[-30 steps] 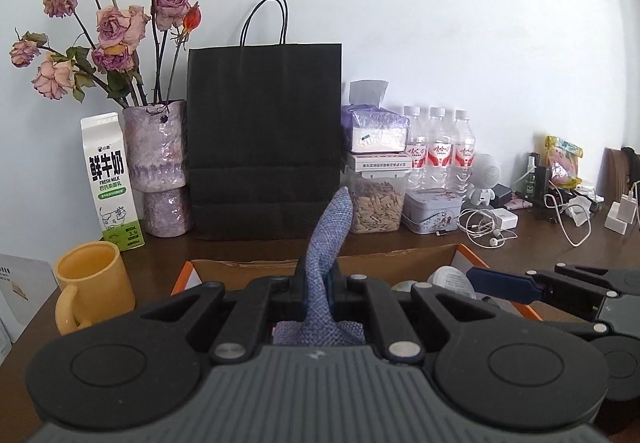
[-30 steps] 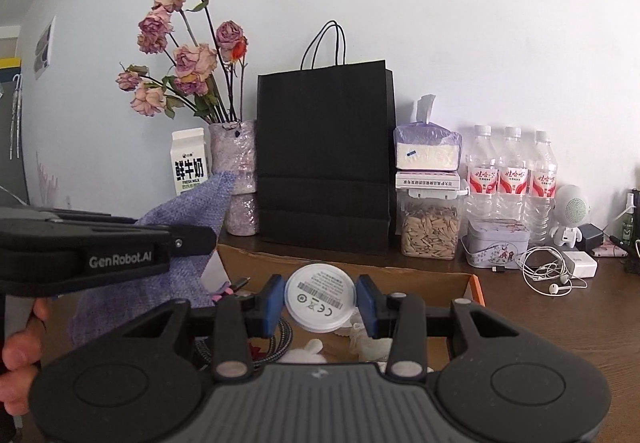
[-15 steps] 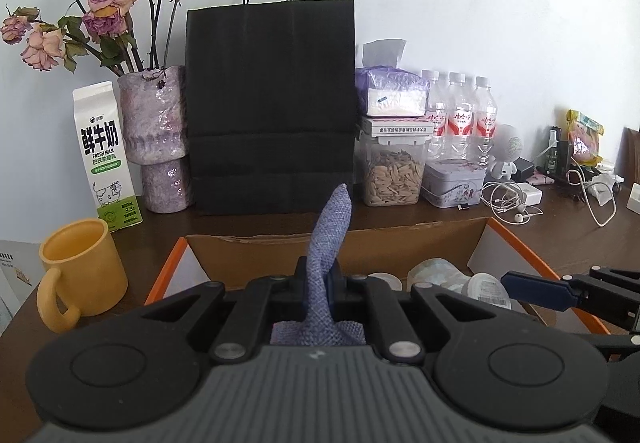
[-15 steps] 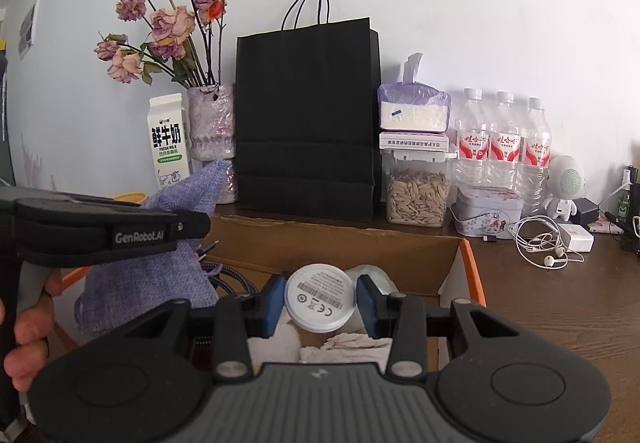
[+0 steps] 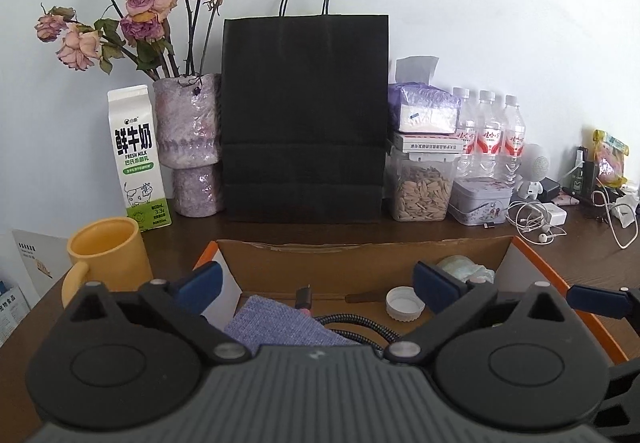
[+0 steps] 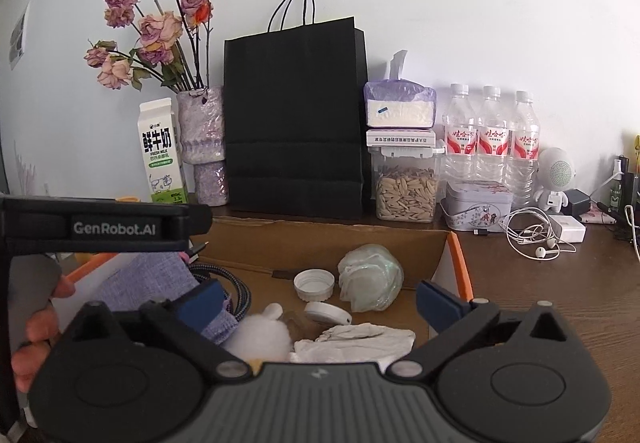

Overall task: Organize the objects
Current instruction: 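Open both grippers to drop the cloth and puck into the box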

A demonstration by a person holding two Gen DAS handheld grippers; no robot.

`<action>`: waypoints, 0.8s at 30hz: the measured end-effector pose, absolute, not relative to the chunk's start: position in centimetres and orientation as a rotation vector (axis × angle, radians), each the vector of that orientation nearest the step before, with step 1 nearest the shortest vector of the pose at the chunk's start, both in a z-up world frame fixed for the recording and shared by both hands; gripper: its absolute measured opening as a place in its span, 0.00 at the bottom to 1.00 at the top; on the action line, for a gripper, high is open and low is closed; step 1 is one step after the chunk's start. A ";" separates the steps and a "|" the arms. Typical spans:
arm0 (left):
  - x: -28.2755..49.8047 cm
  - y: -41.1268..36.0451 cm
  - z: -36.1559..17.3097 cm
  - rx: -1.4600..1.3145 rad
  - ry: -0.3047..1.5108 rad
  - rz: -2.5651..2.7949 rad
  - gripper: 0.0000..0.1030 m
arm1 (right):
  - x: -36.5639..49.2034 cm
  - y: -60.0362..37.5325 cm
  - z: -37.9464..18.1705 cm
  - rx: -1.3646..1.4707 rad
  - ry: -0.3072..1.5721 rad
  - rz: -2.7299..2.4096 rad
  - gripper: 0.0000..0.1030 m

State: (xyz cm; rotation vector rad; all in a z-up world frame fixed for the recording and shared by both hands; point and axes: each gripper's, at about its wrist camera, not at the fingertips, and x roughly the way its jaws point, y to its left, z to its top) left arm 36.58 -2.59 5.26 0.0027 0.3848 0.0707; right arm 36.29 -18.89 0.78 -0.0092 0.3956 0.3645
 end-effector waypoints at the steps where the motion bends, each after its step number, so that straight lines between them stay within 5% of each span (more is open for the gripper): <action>1: 36.6 -2.6 5.3 0.004 0.387 0.073 1.00 | 36.3 -18.9 0.8 -0.010 0.397 0.367 1.00; 24: 32.6 -1.9 6.5 -0.027 0.368 0.061 1.00 | 33.7 -19.3 2.0 -0.013 0.361 0.381 1.00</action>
